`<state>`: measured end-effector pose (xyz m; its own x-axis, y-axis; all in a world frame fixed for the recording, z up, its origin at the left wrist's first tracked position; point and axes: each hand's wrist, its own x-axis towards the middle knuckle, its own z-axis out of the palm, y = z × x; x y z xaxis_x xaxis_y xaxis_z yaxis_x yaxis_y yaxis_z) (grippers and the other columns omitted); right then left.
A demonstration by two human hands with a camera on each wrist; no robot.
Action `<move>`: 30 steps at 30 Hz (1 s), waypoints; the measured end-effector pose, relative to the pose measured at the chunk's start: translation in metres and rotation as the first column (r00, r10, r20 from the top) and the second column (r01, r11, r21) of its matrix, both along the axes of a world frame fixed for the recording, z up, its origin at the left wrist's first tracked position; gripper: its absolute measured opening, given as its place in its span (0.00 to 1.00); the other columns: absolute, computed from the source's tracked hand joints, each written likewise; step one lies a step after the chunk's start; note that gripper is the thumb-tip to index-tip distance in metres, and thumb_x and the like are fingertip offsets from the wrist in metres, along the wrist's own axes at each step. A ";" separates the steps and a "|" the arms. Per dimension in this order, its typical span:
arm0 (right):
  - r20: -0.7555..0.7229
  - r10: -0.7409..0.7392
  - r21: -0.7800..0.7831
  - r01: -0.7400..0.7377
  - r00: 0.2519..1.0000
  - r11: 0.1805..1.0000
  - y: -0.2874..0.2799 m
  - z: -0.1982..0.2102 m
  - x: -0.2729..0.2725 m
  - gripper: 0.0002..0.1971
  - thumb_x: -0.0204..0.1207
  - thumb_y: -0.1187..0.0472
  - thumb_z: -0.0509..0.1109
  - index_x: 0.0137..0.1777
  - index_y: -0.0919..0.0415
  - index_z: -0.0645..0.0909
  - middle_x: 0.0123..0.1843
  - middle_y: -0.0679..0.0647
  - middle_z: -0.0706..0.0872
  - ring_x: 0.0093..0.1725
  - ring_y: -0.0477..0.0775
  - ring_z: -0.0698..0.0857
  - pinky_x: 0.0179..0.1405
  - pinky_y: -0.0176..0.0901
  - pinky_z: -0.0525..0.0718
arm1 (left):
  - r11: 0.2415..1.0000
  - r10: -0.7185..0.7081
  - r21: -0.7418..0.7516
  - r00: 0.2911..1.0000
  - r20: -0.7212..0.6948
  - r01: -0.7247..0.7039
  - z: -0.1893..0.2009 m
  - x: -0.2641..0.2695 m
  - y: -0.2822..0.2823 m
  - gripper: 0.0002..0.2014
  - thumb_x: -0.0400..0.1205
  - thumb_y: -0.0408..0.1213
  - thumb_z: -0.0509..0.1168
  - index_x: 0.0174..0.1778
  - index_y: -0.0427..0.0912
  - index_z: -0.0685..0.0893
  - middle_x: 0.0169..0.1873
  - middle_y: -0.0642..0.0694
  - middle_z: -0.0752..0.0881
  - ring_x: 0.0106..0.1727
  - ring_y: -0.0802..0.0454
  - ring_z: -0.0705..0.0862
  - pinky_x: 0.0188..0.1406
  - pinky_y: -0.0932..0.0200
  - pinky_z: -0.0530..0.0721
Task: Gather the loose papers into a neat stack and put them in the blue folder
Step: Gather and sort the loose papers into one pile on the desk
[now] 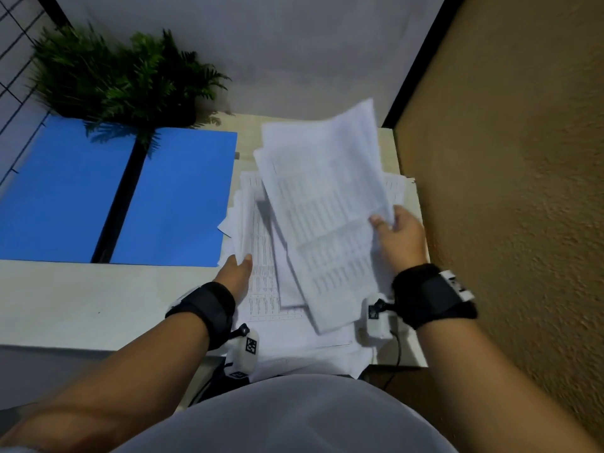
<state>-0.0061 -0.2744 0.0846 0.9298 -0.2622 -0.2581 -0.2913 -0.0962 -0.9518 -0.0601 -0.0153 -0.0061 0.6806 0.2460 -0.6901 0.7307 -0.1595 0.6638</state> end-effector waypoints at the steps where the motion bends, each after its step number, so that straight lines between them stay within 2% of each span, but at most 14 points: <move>1: -0.045 0.059 -0.087 -0.063 0.997 0.994 0.007 -0.013 -0.005 0.06 0.81 0.62 0.66 0.50 0.53 0.84 0.53 0.49 0.88 0.55 0.54 0.87 0.59 0.48 0.84 | 1.000 -0.012 0.020 1.000 -0.019 0.013 0.003 0.001 -0.001 0.32 0.87 0.58 0.47 0.82 0.39 0.65 0.77 0.43 0.74 0.77 0.40 0.72 0.77 0.48 0.68; 3: -0.161 0.169 -0.288 -0.210 0.972 0.934 0.015 -0.038 -0.012 0.02 0.83 0.61 0.64 0.51 0.57 0.78 0.53 0.47 0.81 0.55 0.50 0.80 0.59 0.42 0.77 | 0.999 -0.027 0.022 0.999 -0.022 0.028 0.004 0.001 -0.002 0.38 0.85 0.63 0.47 0.83 0.39 0.61 0.80 0.42 0.71 0.80 0.41 0.70 0.76 0.48 0.67; 5: -0.263 0.238 -0.395 -0.330 0.935 0.857 0.020 -0.056 -0.017 0.03 0.84 0.62 0.63 0.52 0.59 0.70 0.48 0.51 0.76 0.50 0.52 0.75 0.51 0.39 0.73 | 1.000 -0.026 -0.002 1.000 -0.006 0.026 0.001 -0.002 -0.002 0.45 0.79 0.70 0.51 0.84 0.41 0.59 0.81 0.43 0.69 0.80 0.42 0.70 0.77 0.47 0.68; 9: -0.294 0.166 -0.463 -0.292 0.941 0.837 0.022 -0.069 -0.019 0.05 0.84 0.66 0.58 0.46 0.62 0.65 0.47 0.56 0.71 0.43 0.52 0.71 0.33 0.39 0.68 | 0.999 0.030 -0.037 1.000 0.006 -0.030 -0.007 -0.003 -0.003 0.51 0.74 0.75 0.53 0.86 0.43 0.55 0.83 0.45 0.66 0.82 0.43 0.67 0.79 0.46 0.65; 10: -0.303 0.136 -0.469 -0.272 0.943 0.840 0.023 -0.070 -0.018 0.05 0.85 0.66 0.57 0.47 0.63 0.65 0.48 0.57 0.72 0.44 0.53 0.71 0.35 0.40 0.69 | 0.997 0.048 -0.060 0.999 0.007 -0.047 -0.007 -0.003 -0.003 0.51 0.74 0.75 0.54 0.86 0.44 0.53 0.83 0.46 0.66 0.83 0.43 0.66 0.79 0.46 0.64; 12: -0.354 0.110 -0.448 -0.272 0.929 0.852 0.028 -0.071 -0.017 0.05 0.86 0.64 0.54 0.54 0.66 0.69 0.53 0.58 0.73 0.51 0.56 0.75 0.49 0.41 0.72 | 0.988 0.068 -0.140 0.998 0.003 -0.067 -0.010 -0.004 -0.004 0.56 0.68 0.75 0.65 0.85 0.49 0.52 0.81 0.52 0.68 0.81 0.48 0.69 0.79 0.45 0.66; 13: -0.390 0.124 -0.430 -0.299 0.913 0.852 0.031 -0.072 -0.016 0.09 0.86 0.63 0.54 0.59 0.68 0.70 0.55 0.58 0.73 0.56 0.57 0.76 0.54 0.42 0.71 | 0.993 0.028 -0.118 1.000 0.008 -0.027 -0.011 -0.005 -0.005 0.55 0.68 0.69 0.71 0.84 0.48 0.54 0.78 0.54 0.70 0.79 0.49 0.71 0.77 0.46 0.69; 14: -0.428 0.167 -0.424 -0.361 0.888 0.831 0.035 -0.076 -0.016 0.10 0.86 0.62 0.54 0.61 0.67 0.72 0.57 0.59 0.74 0.59 0.57 0.77 0.56 0.42 0.70 | 0.999 -0.026 -0.039 0.999 0.027 0.027 -0.012 -0.006 -0.005 0.47 0.73 0.58 0.74 0.82 0.44 0.58 0.74 0.55 0.72 0.75 0.48 0.74 0.73 0.48 0.74; 16: -0.492 0.248 -0.411 -0.474 0.834 0.779 0.040 -0.084 -0.014 0.10 0.85 0.56 0.57 0.49 0.61 0.74 0.56 0.61 0.75 0.58 0.60 0.79 0.57 0.45 0.73 | 0.993 -0.064 0.106 0.996 0.058 0.058 -0.014 -0.005 -0.006 0.28 0.80 0.37 0.70 0.75 0.39 0.68 0.68 0.44 0.80 0.64 0.43 0.80 0.59 0.53 0.78; 18: -0.437 0.190 -0.426 -0.388 0.879 0.817 0.037 -0.085 -0.008 0.14 0.83 0.52 0.61 0.42 0.62 0.74 0.56 0.62 0.77 0.56 0.62 0.80 0.59 0.50 0.79 | 0.995 -0.035 0.098 0.995 0.088 0.026 -0.017 -0.005 -0.004 0.22 0.83 0.29 0.64 0.73 0.40 0.71 0.64 0.42 0.82 0.56 0.44 0.80 0.54 0.55 0.77; 21: -0.320 -0.082 -0.550 -0.115 0.944 0.827 0.012 -0.083 0.011 0.15 0.80 0.54 0.66 0.59 0.65 0.78 0.64 0.64 0.78 0.66 0.66 0.77 0.66 0.59 0.78 | 1.000 -0.003 0.024 0.995 0.103 0.001 -0.023 -0.007 0.005 0.24 0.83 0.26 0.61 0.75 0.45 0.70 0.64 0.46 0.81 0.62 0.44 0.81 0.64 0.49 0.81; 24: -0.432 -0.004 -0.487 -0.230 0.902 0.843 -0.011 -0.083 0.026 0.26 0.79 0.52 0.69 0.72 0.65 0.72 0.70 0.63 0.76 0.70 0.65 0.76 0.71 0.54 0.75 | 0.998 0.020 -0.058 0.993 0.117 -0.014 -0.026 -0.010 0.011 0.26 0.83 0.25 0.60 0.77 0.49 0.69 0.66 0.48 0.80 0.66 0.44 0.80 0.71 0.46 0.77; 27: -0.525 0.203 -0.373 -0.438 0.827 0.818 -0.015 -0.086 0.030 0.19 0.78 0.55 0.72 0.63 0.67 0.78 0.58 0.59 0.84 0.57 0.59 0.83 0.60 0.48 0.80 | 0.993 0.036 -0.117 0.990 0.133 -0.020 -0.033 -0.015 0.014 0.28 0.82 0.27 0.60 0.75 0.57 0.69 0.69 0.48 0.81 0.70 0.42 0.80 0.74 0.39 0.75; 30: -0.526 0.271 -0.319 -0.482 0.807 0.816 -0.018 -0.096 0.024 0.11 0.74 0.61 0.76 0.51 0.68 0.86 0.51 0.61 0.90 0.52 0.62 0.88 0.59 0.57 0.86 | 0.988 0.054 -0.151 0.990 0.134 -0.034 -0.043 -0.017 0.017 0.29 0.81 0.29 0.60 0.74 0.62 0.68 0.71 0.50 0.80 0.72 0.42 0.78 0.76 0.35 0.73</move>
